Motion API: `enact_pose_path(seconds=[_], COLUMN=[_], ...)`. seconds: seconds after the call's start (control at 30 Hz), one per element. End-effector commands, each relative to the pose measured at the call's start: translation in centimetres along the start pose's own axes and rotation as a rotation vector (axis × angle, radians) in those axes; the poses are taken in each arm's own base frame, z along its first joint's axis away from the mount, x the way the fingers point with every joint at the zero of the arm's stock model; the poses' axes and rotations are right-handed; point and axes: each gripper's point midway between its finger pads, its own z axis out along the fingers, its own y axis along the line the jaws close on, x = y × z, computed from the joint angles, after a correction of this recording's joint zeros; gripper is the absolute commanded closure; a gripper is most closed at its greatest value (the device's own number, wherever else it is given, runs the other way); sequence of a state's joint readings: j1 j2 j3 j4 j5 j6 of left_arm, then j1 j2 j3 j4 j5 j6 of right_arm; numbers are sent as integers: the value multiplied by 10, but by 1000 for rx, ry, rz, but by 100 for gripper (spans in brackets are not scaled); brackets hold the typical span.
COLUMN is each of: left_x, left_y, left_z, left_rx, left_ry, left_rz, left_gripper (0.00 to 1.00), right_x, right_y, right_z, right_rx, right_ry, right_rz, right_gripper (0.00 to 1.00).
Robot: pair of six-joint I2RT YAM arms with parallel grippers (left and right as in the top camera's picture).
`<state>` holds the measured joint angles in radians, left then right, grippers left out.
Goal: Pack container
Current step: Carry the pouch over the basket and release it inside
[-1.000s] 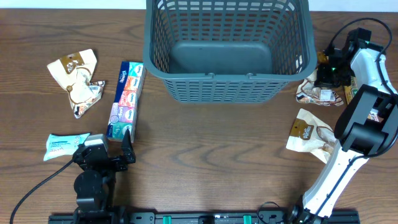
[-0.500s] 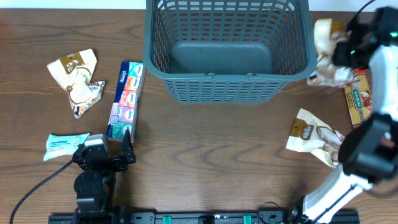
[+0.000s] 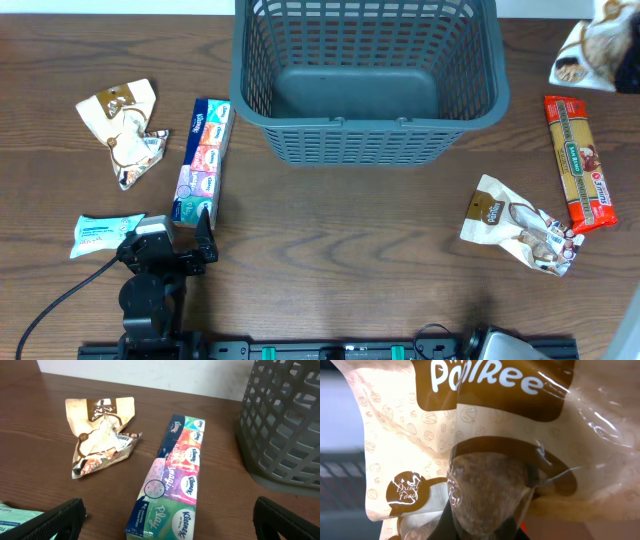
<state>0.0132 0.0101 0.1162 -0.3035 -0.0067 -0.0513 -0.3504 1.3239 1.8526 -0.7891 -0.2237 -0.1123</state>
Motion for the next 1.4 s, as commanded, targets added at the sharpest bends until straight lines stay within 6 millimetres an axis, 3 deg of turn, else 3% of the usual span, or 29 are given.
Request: enact_pose_path(seconds=[0.0,0.13,0.3,0.37,0.5,0.57,0.7,0.9,1.37], left_x=[11,11,11,11,11,11,11,11,11], left_y=[3,3,3,3,3,3,3,3,3], left_z=[2,2,2,2,2,2,2,2,2], left_rx=[-9,-10,-9,-9,-10,-9,-9,-9,-10], left_ry=[25,25,25,25,25,25,25,25,25], left_rz=[6,6,6,6,6,6,6,6,6], left_gripper=[1,1,1,1,1,1,1,1,1], right_x=[-21,-36,-27,-10,45,80,128,176,246], right_y=[34,83,142,159,194,215,243,267,263], right_z=[-13,-5,43,71,125,143,158,159,170], right_rx=[-153,-350,-499,-512,-563,-601,-639,-665,-595], right_ry=[-79,-130,-97,-42,124,230,371,512,707], right_rz=[45,54,61,72,95,99,77,14,-85], right_gripper=[99,99,99,98,99,99,99,99,99])
